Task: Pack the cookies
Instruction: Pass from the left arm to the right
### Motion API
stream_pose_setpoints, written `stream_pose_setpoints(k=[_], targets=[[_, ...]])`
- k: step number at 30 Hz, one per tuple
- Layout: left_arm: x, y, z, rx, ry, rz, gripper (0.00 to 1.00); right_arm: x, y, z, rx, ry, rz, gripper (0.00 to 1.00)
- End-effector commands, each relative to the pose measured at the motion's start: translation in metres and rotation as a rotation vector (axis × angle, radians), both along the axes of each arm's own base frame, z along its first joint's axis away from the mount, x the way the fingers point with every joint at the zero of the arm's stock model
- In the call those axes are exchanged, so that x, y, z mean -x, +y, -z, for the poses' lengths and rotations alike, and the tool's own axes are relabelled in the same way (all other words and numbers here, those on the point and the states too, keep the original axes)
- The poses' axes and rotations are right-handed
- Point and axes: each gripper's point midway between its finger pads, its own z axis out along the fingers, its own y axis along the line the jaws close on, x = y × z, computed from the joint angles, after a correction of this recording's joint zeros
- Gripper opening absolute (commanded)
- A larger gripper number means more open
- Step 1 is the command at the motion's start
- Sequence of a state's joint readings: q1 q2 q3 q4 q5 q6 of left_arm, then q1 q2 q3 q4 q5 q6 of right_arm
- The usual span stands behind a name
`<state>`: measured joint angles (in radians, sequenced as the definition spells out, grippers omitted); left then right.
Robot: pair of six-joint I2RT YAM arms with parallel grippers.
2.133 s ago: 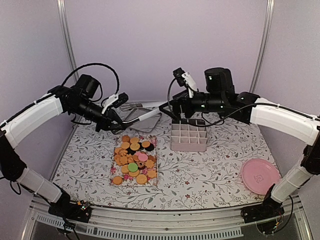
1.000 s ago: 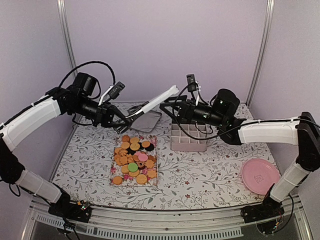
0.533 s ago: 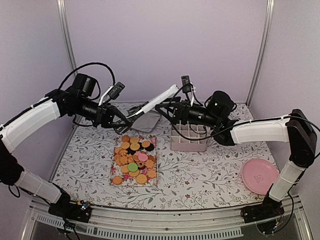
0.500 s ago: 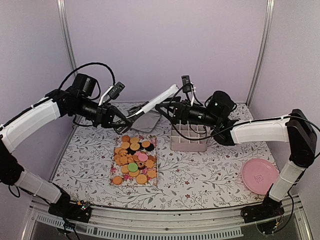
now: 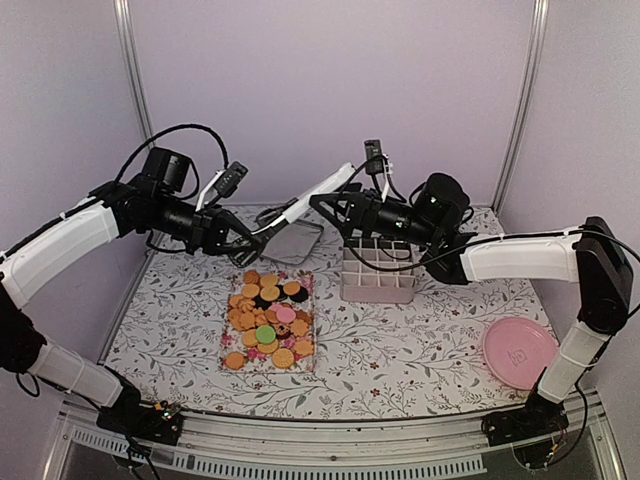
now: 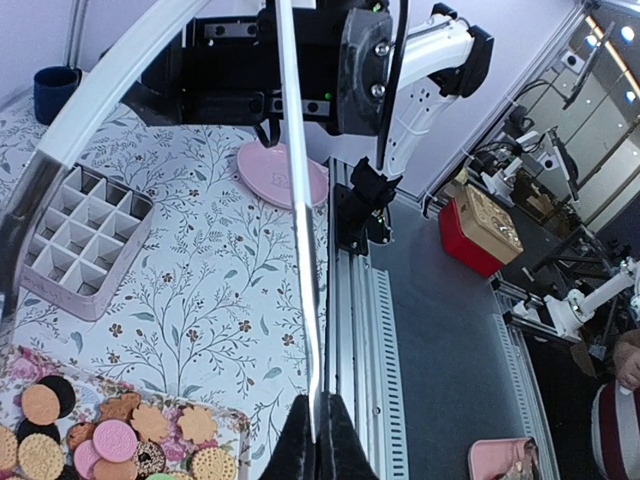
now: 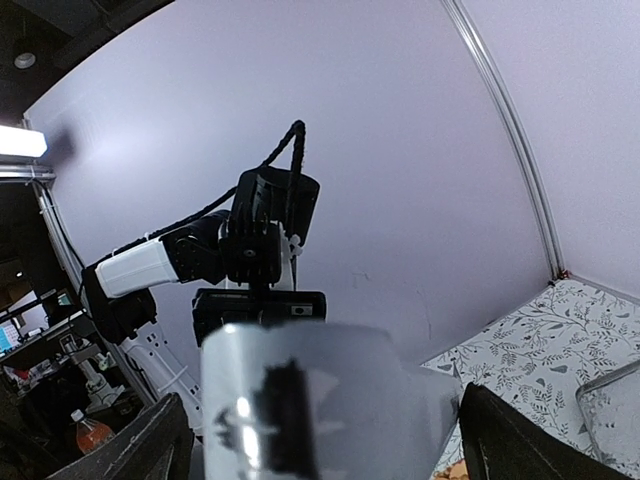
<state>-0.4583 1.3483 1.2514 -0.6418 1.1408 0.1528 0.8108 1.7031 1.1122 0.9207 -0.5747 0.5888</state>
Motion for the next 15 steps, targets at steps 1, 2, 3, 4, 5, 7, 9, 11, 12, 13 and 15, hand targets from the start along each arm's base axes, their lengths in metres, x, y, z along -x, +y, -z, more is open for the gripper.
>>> stream_pose_setpoints(k=[1, 2, 3, 4, 5, 7, 9, 11, 12, 13, 15], targets=[[0.004, -0.001, 0.000, 0.006, -0.003, 0.009, 0.00, -0.003, 0.004, -0.020, -0.014, -0.038, 0.035, 0.94], [0.004, -0.002, 0.000, 0.006, -0.004, 0.008, 0.00, -0.004, 0.005, -0.021, -0.001, -0.039, 0.053, 0.93], [0.004, -0.001, -0.001, 0.006, -0.004, 0.007, 0.00, -0.005, 0.006, -0.022, 0.012, -0.058, 0.075, 0.93], [0.005, -0.001, -0.001, 0.007, -0.005, 0.007, 0.00, -0.005, 0.008, -0.022, 0.026, -0.068, 0.087, 0.93], [0.005, -0.001, -0.001, 0.006, -0.006, 0.006, 0.00, -0.005, 0.010, -0.021, 0.035, -0.074, 0.089, 0.92], [0.004, -0.001, 0.000, 0.003, -0.011, 0.001, 0.00, -0.003, 0.013, -0.016, 0.045, -0.071, 0.074, 0.91], [0.004, 0.000, 0.000, 0.001, -0.017, -0.002, 0.00, -0.001, 0.016, -0.012, 0.051, -0.053, 0.055, 0.89], [0.003, 0.000, 0.000, -0.002, -0.025, -0.007, 0.00, 0.002, 0.020, -0.006, 0.058, -0.039, 0.034, 0.89], [0.003, 0.000, 0.000, -0.002, -0.031, -0.010, 0.00, 0.003, 0.022, -0.004, 0.061, -0.033, 0.026, 0.89], [0.002, 0.000, -0.001, -0.003, -0.037, -0.012, 0.00, 0.004, 0.024, -0.001, 0.063, -0.021, 0.018, 0.89], [0.000, 0.000, -0.002, -0.006, -0.050, -0.018, 0.00, 0.006, 0.027, 0.003, 0.062, -0.005, -0.002, 0.87]])
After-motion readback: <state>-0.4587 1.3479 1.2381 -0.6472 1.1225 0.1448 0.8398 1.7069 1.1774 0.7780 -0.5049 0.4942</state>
